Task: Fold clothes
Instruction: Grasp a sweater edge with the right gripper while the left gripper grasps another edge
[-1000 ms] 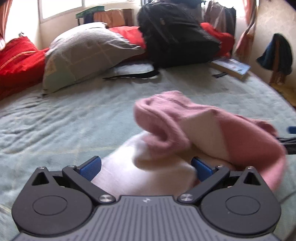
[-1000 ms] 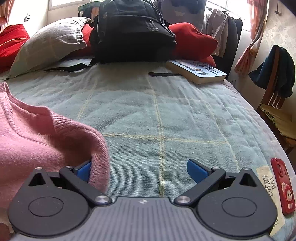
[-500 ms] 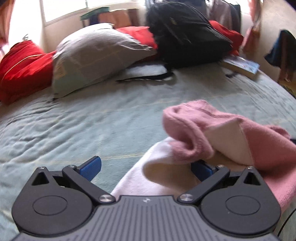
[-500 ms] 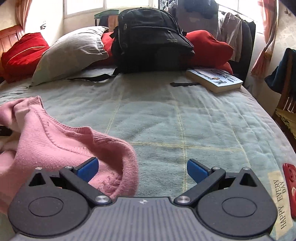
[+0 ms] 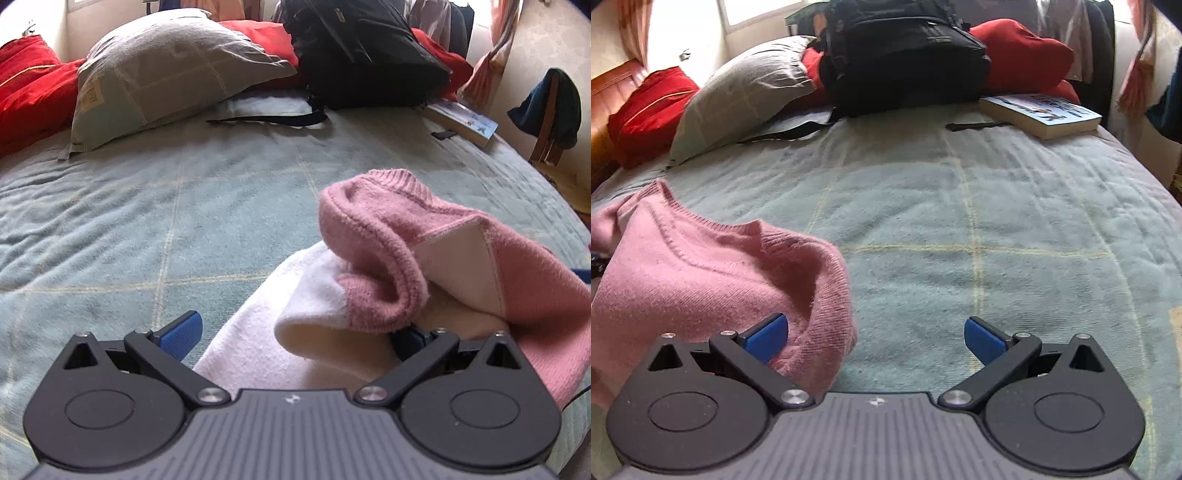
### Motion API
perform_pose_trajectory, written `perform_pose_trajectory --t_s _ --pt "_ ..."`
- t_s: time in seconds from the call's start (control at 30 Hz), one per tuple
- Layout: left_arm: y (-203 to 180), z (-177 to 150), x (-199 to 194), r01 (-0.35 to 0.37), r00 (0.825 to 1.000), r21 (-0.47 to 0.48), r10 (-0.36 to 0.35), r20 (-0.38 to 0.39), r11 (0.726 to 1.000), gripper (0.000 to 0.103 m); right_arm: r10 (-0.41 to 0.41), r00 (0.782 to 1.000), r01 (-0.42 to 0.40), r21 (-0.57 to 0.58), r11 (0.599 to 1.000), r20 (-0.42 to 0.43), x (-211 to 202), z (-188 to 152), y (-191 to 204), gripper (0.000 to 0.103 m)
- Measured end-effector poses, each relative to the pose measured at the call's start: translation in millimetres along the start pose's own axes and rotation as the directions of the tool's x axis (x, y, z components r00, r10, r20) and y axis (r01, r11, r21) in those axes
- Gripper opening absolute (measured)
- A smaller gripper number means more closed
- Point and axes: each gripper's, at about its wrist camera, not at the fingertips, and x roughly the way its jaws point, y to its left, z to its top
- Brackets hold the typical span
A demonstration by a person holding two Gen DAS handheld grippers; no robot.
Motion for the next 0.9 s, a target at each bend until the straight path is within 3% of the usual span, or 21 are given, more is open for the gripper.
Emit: perform_pose_trajectory --t_s 0.13,0.3,0.37,0.47,0.63,0.73,0.77,0.8,0.9 --pt "1.0 -3.9 -0.9 0.008 1.000 0.003 -0.008 0.016 1.000 0.102 0.061 0.998 -0.061 0.007 0.998 0.010 4.3 -2.3 -5.1 0.097" --pt "-1.2 -8.3 -2.9 -0.002 0.999 0.021 0.001 0.039 1.000 0.102 0.230 0.973 -0.229 0.088 0.969 -0.003 18.4 -2.0 -23.2 0.072" --pt "-1.0 -9.6 -2.9 -0.002 0.999 0.016 0.002 0.046 1.000 0.102 0.297 0.955 -0.294 0.121 0.948 -0.004 24.1 -1.9 -30.4 0.063" --pt "1.4 -11.1 -2.1 0.007 0.999 0.000 -0.007 0.051 1.000 0.102 0.393 0.919 -0.387 0.170 0.906 -0.001 32.6 -1.7 -41.2 0.061" --pt "1.3 -11.5 -1.0 0.013 0.998 0.030 -0.015 0.066 0.999 0.102 0.544 0.839 -0.530 0.249 0.811 0.014 46.7 -1.5 -59.3 0.053" --pt "-1.4 -12.3 1.0 0.011 0.997 0.051 -0.015 0.082 0.999 0.102 0.553 0.833 -0.530 0.298 0.794 0.011 67.1 -0.9 -64.8 0.036" --pt "-1.9 -12.4 1.2 0.009 0.996 0.052 -0.014 0.084 0.999 0.102 0.560 0.829 -0.534 0.329 0.779 0.020 74.4 -0.7 -69.8 0.021" --pt "-1.6 -12.0 1.0 0.009 0.997 0.050 -0.013 0.081 0.999 0.102 0.565 0.824 -0.539 0.344 0.769 0.030 77.0 -1.9 -71.7 0.016" --pt "0.3 -9.9 -0.2 0.012 0.998 0.039 -0.014 0.067 0.999 0.102 0.580 0.812 -0.556 0.382 0.738 0.062 82.9 -6.3 -75.9 0.016"
